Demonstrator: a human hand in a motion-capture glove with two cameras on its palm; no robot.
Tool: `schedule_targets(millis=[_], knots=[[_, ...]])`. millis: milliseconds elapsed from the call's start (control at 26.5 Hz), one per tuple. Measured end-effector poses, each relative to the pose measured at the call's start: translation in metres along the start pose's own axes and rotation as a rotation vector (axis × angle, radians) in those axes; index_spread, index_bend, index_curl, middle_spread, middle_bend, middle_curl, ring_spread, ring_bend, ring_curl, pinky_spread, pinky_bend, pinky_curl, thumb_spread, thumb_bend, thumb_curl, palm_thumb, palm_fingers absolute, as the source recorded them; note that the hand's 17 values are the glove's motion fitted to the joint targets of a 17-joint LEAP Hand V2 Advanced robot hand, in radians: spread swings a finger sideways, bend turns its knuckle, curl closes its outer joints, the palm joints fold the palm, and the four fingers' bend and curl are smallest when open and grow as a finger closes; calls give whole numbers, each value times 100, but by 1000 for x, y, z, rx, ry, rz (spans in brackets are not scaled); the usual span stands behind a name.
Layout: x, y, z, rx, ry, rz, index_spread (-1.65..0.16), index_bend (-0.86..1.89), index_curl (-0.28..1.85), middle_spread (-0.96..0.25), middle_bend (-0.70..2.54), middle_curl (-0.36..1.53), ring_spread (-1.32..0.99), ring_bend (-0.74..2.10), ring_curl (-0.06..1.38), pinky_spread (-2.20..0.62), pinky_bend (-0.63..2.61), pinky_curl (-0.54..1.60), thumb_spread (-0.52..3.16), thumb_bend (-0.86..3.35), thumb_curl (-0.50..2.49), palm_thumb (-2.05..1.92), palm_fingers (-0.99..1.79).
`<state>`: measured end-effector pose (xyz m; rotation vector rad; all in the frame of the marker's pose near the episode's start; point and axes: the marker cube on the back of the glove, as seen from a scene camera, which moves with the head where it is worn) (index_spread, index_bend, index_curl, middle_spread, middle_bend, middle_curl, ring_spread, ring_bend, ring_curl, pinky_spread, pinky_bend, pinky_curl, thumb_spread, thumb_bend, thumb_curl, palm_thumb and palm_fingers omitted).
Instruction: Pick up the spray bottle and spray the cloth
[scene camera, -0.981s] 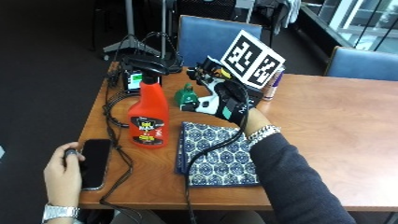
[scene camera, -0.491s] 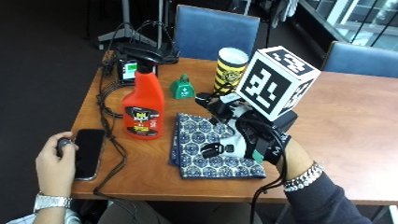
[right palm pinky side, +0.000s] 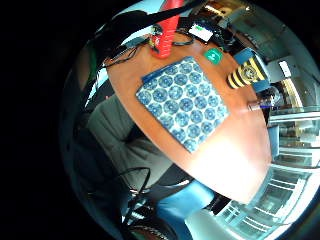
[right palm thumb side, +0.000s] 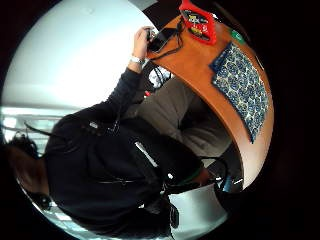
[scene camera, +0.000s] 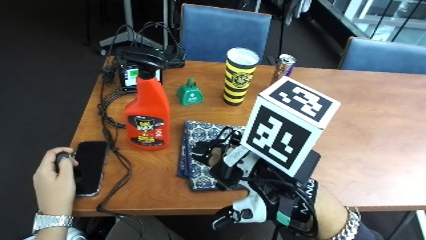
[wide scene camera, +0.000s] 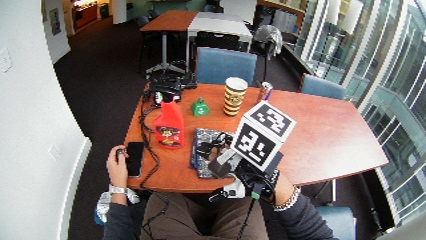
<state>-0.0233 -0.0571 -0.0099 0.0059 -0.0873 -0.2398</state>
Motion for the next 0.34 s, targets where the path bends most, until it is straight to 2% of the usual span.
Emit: schedule_targets(millis=[340], knots=[[-2, 1, 9, -27, -7, 9, -39, 13, 26, -12, 23, 37, -9, 40, 34, 21, 31, 34, 100, -3, 34, 35, 35]])
